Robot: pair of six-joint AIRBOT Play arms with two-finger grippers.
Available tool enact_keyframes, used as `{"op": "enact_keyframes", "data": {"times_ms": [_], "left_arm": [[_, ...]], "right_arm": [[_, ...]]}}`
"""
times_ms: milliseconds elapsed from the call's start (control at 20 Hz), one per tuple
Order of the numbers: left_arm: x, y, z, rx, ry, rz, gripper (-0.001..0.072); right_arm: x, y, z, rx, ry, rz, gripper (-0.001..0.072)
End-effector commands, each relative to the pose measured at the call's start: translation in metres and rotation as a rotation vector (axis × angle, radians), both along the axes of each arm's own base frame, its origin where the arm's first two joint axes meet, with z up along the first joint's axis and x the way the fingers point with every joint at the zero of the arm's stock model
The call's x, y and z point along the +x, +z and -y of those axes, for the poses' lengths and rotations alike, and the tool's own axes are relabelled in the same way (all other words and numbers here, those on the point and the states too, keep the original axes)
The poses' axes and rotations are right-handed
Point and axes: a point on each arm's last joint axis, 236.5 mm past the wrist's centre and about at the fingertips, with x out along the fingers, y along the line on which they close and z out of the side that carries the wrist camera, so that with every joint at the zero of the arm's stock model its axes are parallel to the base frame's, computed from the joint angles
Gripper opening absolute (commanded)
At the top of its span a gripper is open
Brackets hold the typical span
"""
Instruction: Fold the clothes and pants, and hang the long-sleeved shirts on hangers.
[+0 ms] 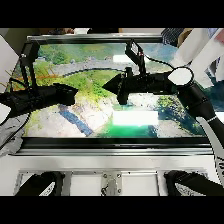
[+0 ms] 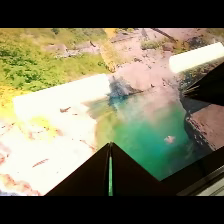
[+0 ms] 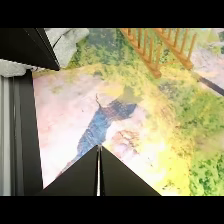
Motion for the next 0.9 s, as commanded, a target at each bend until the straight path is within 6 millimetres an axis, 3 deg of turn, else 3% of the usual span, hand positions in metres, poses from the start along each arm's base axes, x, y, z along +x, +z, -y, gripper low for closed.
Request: {"op": "enact_keyframes", "data": {"times_ms": [0,600,650,700,750,800,850], "left_arm": [[0.0,-0.001,0.0,0.001,-0.001,-0.001,0.0016],[0.002,0.0,-0.001,0.003,0.005,0.01,0.0016],[0.017,0.003,-0.017,0.085,0.035,0.093,0.0017],[0.027,0.001,-0.038,0.2,0.065,0.144,0.0189],[0.034,-0.002,-0.061,0.286,0.113,0.161,0.0606],[0.042,-0.006,-0.091,0.366,0.193,0.157,0.0707],[0.046,-0.013,-0.125,0.45,0.273,0.13,0.0706]], "right_arm": [[-0.001,0.0,-0.001,0.003,0.002,-0.004,0.0021],[0.007,-0.018,-0.004,-0.011,0.001,-0.041,0.0021],[0.007,-0.019,-0.004,-0.012,0.001,-0.042,0.0021],[0.007,-0.019,-0.004,-0.012,0.001,-0.042,0.0021],[0.007,-0.019,-0.004,-0.012,0.001,-0.043,0.0021],[0.007,-0.019,-0.004,-0.013,0.001,-0.044,0.0021],[0.007,-0.02,-0.004,-0.013,0.002,-0.044,0.0021]]}}
